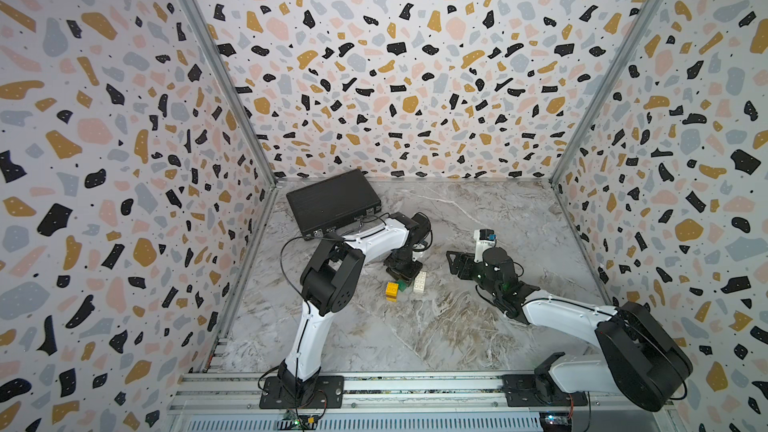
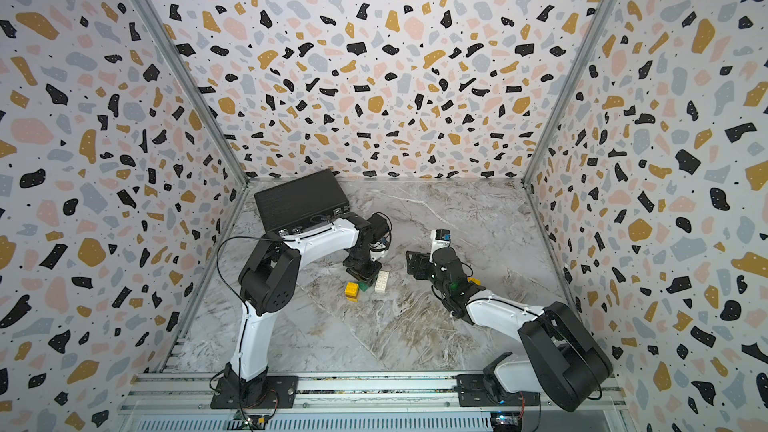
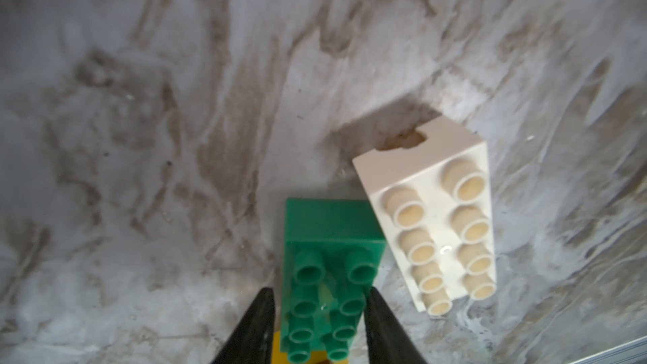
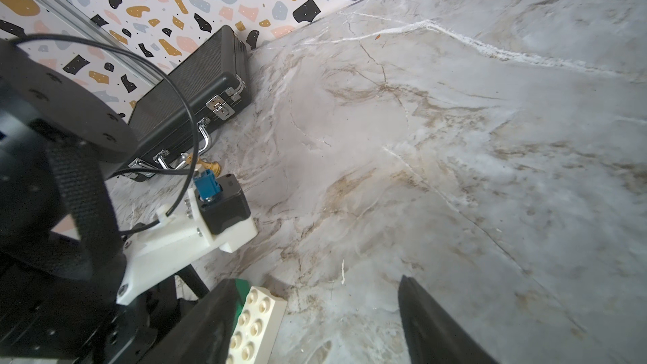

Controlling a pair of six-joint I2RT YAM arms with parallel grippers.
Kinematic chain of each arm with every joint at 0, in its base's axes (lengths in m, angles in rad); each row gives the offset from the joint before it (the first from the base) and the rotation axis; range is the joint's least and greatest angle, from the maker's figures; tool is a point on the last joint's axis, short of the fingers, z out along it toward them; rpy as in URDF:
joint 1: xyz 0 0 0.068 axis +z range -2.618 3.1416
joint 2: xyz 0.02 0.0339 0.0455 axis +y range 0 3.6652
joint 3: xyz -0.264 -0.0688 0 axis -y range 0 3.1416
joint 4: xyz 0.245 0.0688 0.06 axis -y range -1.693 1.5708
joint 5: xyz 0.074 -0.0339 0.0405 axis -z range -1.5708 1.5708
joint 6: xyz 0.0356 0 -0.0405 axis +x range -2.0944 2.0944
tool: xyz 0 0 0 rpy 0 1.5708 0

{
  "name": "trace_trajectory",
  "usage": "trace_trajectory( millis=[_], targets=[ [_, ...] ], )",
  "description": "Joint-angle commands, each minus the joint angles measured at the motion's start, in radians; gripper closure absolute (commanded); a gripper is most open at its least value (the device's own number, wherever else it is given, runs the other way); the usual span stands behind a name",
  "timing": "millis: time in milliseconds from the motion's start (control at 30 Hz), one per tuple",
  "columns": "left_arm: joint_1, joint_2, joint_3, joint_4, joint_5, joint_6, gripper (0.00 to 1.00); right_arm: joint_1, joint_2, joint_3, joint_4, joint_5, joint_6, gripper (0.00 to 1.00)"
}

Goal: Assemble an ice cream with lego
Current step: Pick up the lego brick from the center of the board, then assemble the lego brick with the lego brick.

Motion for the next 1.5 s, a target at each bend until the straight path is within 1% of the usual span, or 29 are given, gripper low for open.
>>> trace_trajectory(
  millis=[0,67,133,233,267,333,433,567,633,767,833,900,1033,1467],
  targets=[
    [-0.016,0.004,0.035,-0.016,-0.018,-0.001,0.69,-0.004,0.009,0.025,0.002,0.002,0.004,0.28],
    [-0.02,-0.009,0.04,-0.014,-0.024,-0.016,0.82,-0.003,0.014,0.029,-0.001,-0.003,0.004,0.31],
    [-0.023,-0.03,0.042,-0.014,-0.03,-0.036,0.9,-0.004,0.018,0.035,-0.003,-0.01,0.004,0.36],
    [-0.026,-0.087,0.033,-0.017,-0.045,-0.076,0.99,-0.006,0.033,0.047,-0.014,-0.025,0.004,0.42],
    [-0.026,-0.109,0.028,-0.018,-0.052,-0.09,1.0,-0.006,0.04,0.053,-0.02,-0.032,0.003,0.44],
    [-0.026,-0.167,0.016,-0.024,-0.074,-0.132,1.0,-0.006,0.058,0.073,-0.038,-0.051,0.004,0.51],
    [-0.026,-0.25,0.009,-0.065,-0.089,-0.196,1.0,-0.005,0.084,0.098,-0.06,-0.083,0.004,0.56],
    [-0.025,-0.32,0.009,-0.192,-0.085,-0.288,1.0,-0.006,0.13,0.138,-0.085,-0.146,0.008,0.61],
    [-0.025,-0.35,-0.023,-0.234,-0.065,-0.343,1.0,-0.005,0.156,0.166,-0.105,-0.188,0.01,0.63],
    [-0.026,-0.403,-0.139,-0.2,0.044,-0.419,1.0,-0.006,0.204,0.207,-0.128,-0.261,0.013,0.64],
    [-0.026,-0.418,-0.194,-0.152,0.064,-0.447,1.0,-0.006,0.225,0.227,-0.139,-0.284,0.012,0.63],
    [-0.028,-0.417,-0.222,-0.127,0.057,-0.463,1.0,-0.005,0.241,0.239,-0.146,-0.303,0.01,0.63],
    [-0.034,-0.4,-0.235,-0.111,-0.001,-0.468,1.0,-0.006,0.255,0.252,-0.153,-0.327,0.008,0.62],
    [-0.036,-0.363,-0.227,-0.08,-0.036,-0.467,1.0,-0.004,0.274,0.27,-0.169,-0.352,0.004,0.59]
  ],
)
